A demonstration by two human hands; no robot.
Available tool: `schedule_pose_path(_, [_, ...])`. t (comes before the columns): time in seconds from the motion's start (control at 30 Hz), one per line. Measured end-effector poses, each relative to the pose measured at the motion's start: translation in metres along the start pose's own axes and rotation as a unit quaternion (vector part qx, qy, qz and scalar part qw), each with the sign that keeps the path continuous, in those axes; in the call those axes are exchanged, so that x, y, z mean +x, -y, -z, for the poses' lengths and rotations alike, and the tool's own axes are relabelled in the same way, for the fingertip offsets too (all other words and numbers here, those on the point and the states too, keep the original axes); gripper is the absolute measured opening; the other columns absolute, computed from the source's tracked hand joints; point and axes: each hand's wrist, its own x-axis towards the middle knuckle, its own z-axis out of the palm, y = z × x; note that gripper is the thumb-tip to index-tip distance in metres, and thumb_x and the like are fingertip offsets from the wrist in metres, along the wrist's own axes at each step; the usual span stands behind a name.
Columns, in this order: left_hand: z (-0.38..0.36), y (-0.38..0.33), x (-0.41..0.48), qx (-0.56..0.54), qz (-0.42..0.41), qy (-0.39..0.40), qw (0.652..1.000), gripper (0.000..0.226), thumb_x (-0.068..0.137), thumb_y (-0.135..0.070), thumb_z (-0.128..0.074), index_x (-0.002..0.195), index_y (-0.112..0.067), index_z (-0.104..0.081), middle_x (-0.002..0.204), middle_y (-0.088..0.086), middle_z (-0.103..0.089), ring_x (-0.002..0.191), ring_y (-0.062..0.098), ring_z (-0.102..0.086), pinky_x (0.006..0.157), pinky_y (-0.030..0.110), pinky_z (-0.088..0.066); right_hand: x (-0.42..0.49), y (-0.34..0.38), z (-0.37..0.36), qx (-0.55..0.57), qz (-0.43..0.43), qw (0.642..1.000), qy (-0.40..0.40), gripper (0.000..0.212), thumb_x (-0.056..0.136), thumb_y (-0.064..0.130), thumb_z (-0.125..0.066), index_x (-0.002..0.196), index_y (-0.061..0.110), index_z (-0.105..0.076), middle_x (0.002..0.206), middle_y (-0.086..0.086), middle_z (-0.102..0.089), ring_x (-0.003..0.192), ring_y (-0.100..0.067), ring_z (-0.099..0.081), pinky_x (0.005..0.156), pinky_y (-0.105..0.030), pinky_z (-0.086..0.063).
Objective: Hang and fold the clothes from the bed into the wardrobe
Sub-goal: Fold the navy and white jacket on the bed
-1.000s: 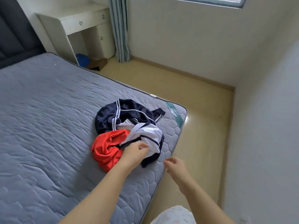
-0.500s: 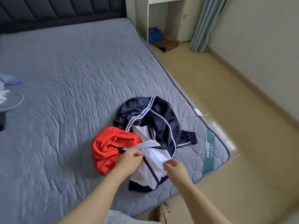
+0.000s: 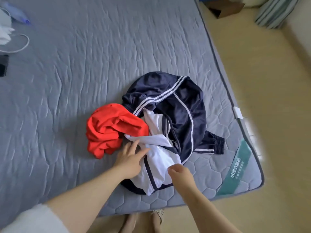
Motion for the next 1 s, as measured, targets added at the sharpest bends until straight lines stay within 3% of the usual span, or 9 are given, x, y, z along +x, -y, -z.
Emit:
schedule_pose_path(0.17, [-0.002,-0.012,0.058,0.045,-0.056,0.054,0.996,0.105,0.078,-0.023,-0.06,0.144,-0.035,0.022,0.151,-0.004,0.032,0.14,0.025,0.027,0.113,0.051,0.002,0.043,-0.017,0.002,-0.001,-0.062,0.998,-0.016,0.015,0.084,0.008,-0.039,0.071,0.015,-0.039,0.066,0.001,-0.036,0.057,-0.016,-0.027,0.05,-0.024,-0.023])
schedule_pose_path(0.33, [-0.028,-0.012,0.086,0.042,-0.022,0.14,0.989,0.123,0.065,-0.039,-0.073,0.143,-0.036,0.023,0.156,0.0,-0.006,0.145,0.021,-0.001,0.112,0.053,-0.007,0.062,-0.022,-0.011,0.063,-0.053,0.995,-0.053,0.033,0.091,0.013,-0.043,0.123,0.019,-0.048,0.115,0.002,-0.049,0.084,-0.013,-0.049,0.056,-0.018,-0.036])
schedule_pose_path(0.43, [-0.054,-0.009,0.08,0.087,0.02,0.106,0.99,0.1,0.071,-0.046,-0.065,0.145,-0.032,0.001,0.137,0.005,-0.04,0.13,0.025,-0.032,0.102,0.048,-0.025,0.061,-0.027,-0.018,0.112,-0.032,0.986,-0.118,0.036,0.089,0.01,-0.041,0.123,0.02,-0.048,0.115,0.006,-0.048,0.099,-0.016,-0.05,0.072,-0.025,-0.038])
schedule_pose_path(0.5, [-0.06,-0.003,0.073,0.084,0.01,0.091,0.992,0.057,0.08,-0.044,-0.056,0.128,-0.028,-0.031,0.127,0.004,-0.048,0.122,0.028,-0.039,0.094,0.044,-0.031,0.057,-0.028,-0.023,0.132,-0.039,0.982,-0.13,0.038,0.088,0.005,-0.038,0.121,0.02,-0.049,0.116,0.005,-0.05,0.098,-0.018,-0.052,0.073,-0.026,-0.038])
schedule_pose_path(0.57, [-0.057,0.0,0.062,-0.004,0.0,0.092,0.996,0.024,0.083,-0.038,-0.049,0.102,-0.025,-0.041,0.116,0.001,-0.052,0.113,0.027,-0.047,0.088,0.039,-0.039,0.047,-0.028,-0.027,0.152,-0.046,0.98,-0.119,0.043,0.086,-0.002,-0.033,0.119,0.019,-0.049,0.117,0.003,-0.051,0.092,-0.017,-0.056,0.066,-0.023,-0.039])
schedule_pose_path(0.67, [-0.037,-0.006,0.036,-0.18,0.019,0.049,0.982,0.013,0.08,-0.04,-0.049,0.087,-0.028,-0.047,0.092,-0.008,-0.057,0.086,0.015,-0.055,0.067,0.023,-0.04,0.026,-0.026,-0.027,0.16,-0.037,0.981,-0.104,0.044,0.087,-0.003,-0.032,0.12,0.021,-0.048,0.114,0.006,-0.052,0.084,-0.009,-0.054,0.058,-0.016,-0.037])
schedule_pose_path(0.73, [-0.013,-0.016,0.012,-0.344,0.035,0.013,0.938,0.015,0.071,-0.04,-0.054,0.083,-0.031,-0.052,0.083,-0.012,-0.061,0.078,0.009,-0.058,0.061,0.017,-0.042,0.01,-0.02,-0.025,0.162,-0.007,0.979,-0.122,0.035,0.092,0.005,-0.039,0.119,0.025,-0.048,0.109,0.009,-0.054,0.085,-0.007,-0.054,0.065,-0.019,-0.041])
schedule_pose_path(0.83, [0.029,-0.032,-0.029,-0.571,0.027,-0.058,0.818,0.038,0.054,-0.03,-0.06,0.091,-0.034,-0.063,0.091,-0.009,-0.07,0.083,0.003,-0.064,0.064,0.013,-0.047,-0.017,0.0,-0.019,0.182,0.057,0.968,-0.164,0.039,0.095,0.019,-0.047,0.134,0.023,-0.043,0.128,0.008,-0.046,0.119,-0.014,-0.047,0.098,-0.031,-0.039])
schedule_pose_path(1.0, [0.094,-0.055,-0.093,-0.74,-0.042,-0.083,0.666,0.039,0.062,-0.011,-0.062,0.098,-0.018,-0.073,0.101,0.008,-0.072,0.093,0.023,-0.068,0.076,0.034,-0.053,-0.069,0.046,-0.007,0.267,0.145,0.947,-0.107,0.05,0.096,0.03,-0.049,0.143,0.03,-0.031,0.147,0.012,-0.033,0.136,-0.006,-0.03,0.114,-0.036,-0.027])
